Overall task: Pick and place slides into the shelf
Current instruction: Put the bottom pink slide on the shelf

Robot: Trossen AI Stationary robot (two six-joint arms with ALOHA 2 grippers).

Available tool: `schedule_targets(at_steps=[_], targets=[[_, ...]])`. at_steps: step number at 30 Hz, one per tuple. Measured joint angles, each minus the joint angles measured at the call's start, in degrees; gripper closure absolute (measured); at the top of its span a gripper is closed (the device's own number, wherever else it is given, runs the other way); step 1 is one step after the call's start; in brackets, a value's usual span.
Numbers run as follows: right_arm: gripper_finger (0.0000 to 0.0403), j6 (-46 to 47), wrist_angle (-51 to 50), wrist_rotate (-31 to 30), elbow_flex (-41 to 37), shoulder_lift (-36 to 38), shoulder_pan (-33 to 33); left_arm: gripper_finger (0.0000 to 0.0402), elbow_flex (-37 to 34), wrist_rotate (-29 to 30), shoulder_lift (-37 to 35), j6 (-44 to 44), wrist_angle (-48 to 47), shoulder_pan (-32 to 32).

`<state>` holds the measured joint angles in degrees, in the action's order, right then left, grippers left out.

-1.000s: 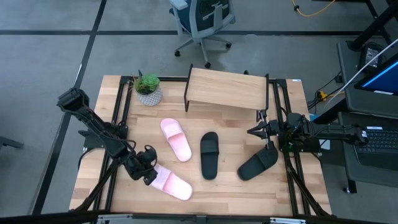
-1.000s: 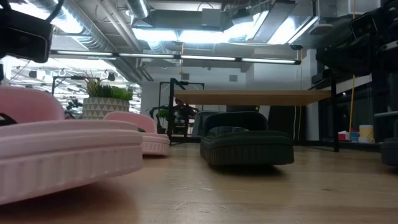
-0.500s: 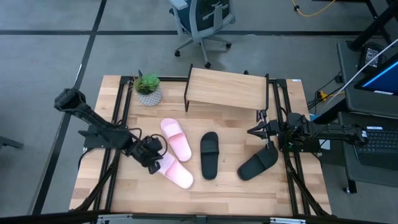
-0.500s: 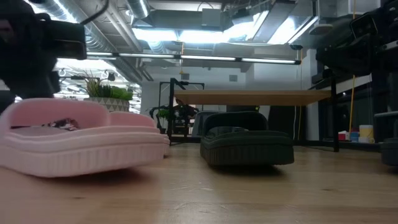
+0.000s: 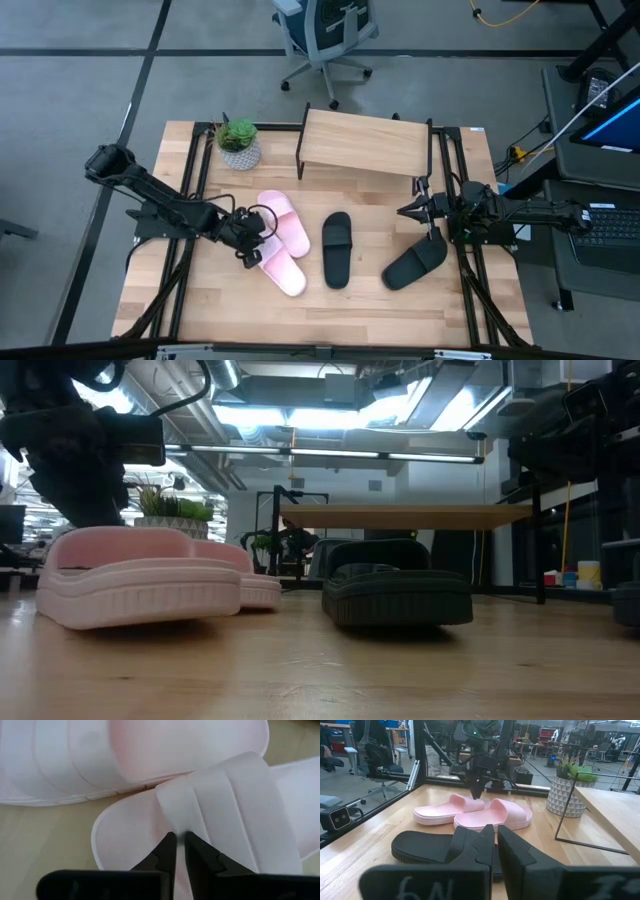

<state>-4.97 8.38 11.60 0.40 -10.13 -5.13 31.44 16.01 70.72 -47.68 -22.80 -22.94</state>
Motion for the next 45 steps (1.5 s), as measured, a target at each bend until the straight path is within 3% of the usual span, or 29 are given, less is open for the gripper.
schedule_targets(at_steps=[9,16,45], targets=[[0.0377,0.0,0.0,0.0,0.0,0.0,0.0,0.0346,0.0,-0.1,0.0,0.2,-0.1,0.2],[0.0377,0.0,0.0,0.0,0.0,0.0,0.0,0.0344,0.0,4.1,0.0,0.5,0.0,0.2],[0.0377,0.4,0.0,0.0,0.0,0.0,0.0,0.0344,0.0,6.2,0.0,1.5,-0.5,0.2]])
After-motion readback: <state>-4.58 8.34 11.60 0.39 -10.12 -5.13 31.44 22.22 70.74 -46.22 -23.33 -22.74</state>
